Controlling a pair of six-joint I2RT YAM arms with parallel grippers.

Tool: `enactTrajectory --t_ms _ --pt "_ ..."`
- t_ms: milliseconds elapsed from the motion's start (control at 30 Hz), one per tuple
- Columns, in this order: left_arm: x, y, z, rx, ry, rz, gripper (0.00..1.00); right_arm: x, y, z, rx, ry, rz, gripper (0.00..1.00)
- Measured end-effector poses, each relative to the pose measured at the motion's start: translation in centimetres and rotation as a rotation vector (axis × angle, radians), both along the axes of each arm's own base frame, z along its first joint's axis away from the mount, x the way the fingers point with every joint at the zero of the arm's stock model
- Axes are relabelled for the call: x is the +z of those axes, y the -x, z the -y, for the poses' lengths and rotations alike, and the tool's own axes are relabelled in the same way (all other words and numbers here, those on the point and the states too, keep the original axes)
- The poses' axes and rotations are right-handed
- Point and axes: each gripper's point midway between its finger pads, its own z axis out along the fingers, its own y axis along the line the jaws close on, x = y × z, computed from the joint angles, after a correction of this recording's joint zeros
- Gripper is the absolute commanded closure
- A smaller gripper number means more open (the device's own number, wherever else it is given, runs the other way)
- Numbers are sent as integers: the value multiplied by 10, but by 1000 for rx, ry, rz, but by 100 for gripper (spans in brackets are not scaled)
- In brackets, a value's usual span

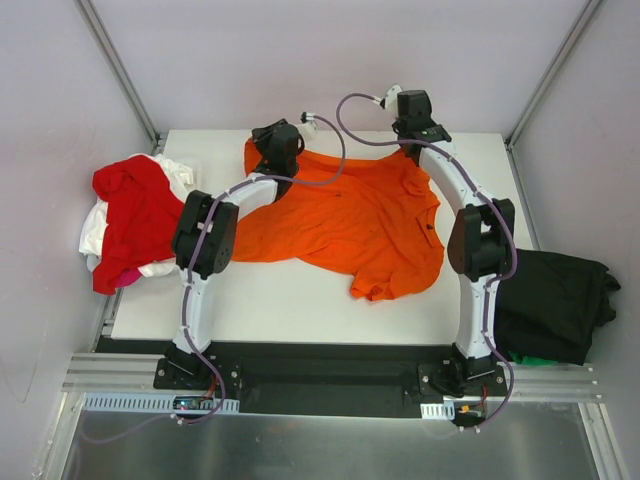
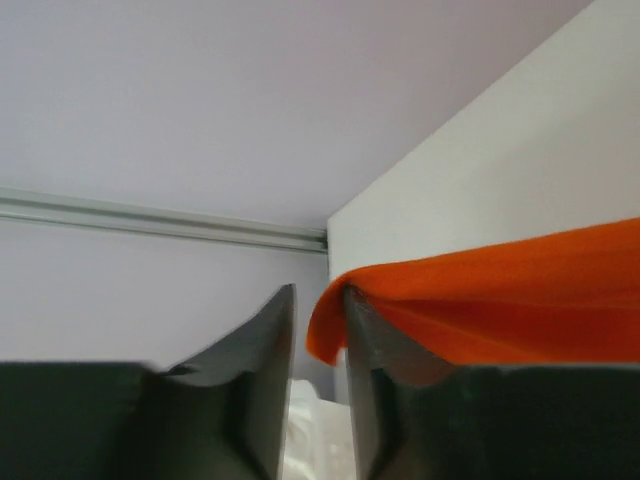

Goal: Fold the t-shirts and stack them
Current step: Flatten out the tshirt, then grap the side of the flattened tshirt closest away from the robot with both arms

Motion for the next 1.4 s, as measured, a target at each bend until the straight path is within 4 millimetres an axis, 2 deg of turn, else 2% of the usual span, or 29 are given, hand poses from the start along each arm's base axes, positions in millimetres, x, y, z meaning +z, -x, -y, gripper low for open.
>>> enactTrajectory --t_ms 33,67,133,233,400,567,633,700,767,800,833,867,933,1000,1067,1133,1233,1300,1400 --pt "3 -4 -2 9 -4 12 35 5 -3 0 -4 -3 26 61" --pt "7 -8 -3 17 -6 29 4 10 -7 0 -7 -4 52 38" --pt "15 -17 -9 40 -6 67 1 19 -13 0 -16 -8 105 4" --pt "26 -28 -16 75 1 127 1 29 -22 2 -21 11 160 4" --pt "33 -36 -23 107 -10 174 1 21 -31 4 -26 42 174 4" --pt "32 -31 -25 113 -12 180 1 10 -27 6 -29 38 152 4" --pt "18 -17 -28 107 -27 139 1 2 -16 7 -32 32 119 4" --pt "1 8 -27 88 -45 76 1 -13 8 8 -27 24 50 4" --pt "-14 44 -21 53 -56 0 1 -22 39 4 -4 20 -27 4" --pt "-20 60 -15 29 -49 -38 1 -25 54 -1 14 21 -59 4" --pt "-26 83 -7 -12 -38 -89 1 -26 77 -11 48 23 -101 4" --pt "-26 103 2 -53 -15 -125 1 -24 93 -18 75 26 -123 4" --pt "-19 132 23 -138 58 -170 1 -21 132 -45 161 25 -164 4" --pt "3 160 38 -219 145 -173 1 -19 170 -69 252 20 -203 4" --pt "19 178 39 -256 190 -159 1 -19 200 -87 320 -11 -238 4" --pt "20 194 35 -273 209 -168 1 -21 218 -92 347 -36 -264 4" --pt "-8 209 28 -269 199 -237 1 -45 249 -86 357 -21 -351 4" --pt "-37 221 20 -255 168 -313 1 -72 273 -80 362 9 -433 3" --pt "-66 236 8 -236 128 -404 1 -109 308 -69 373 43 -558 4"
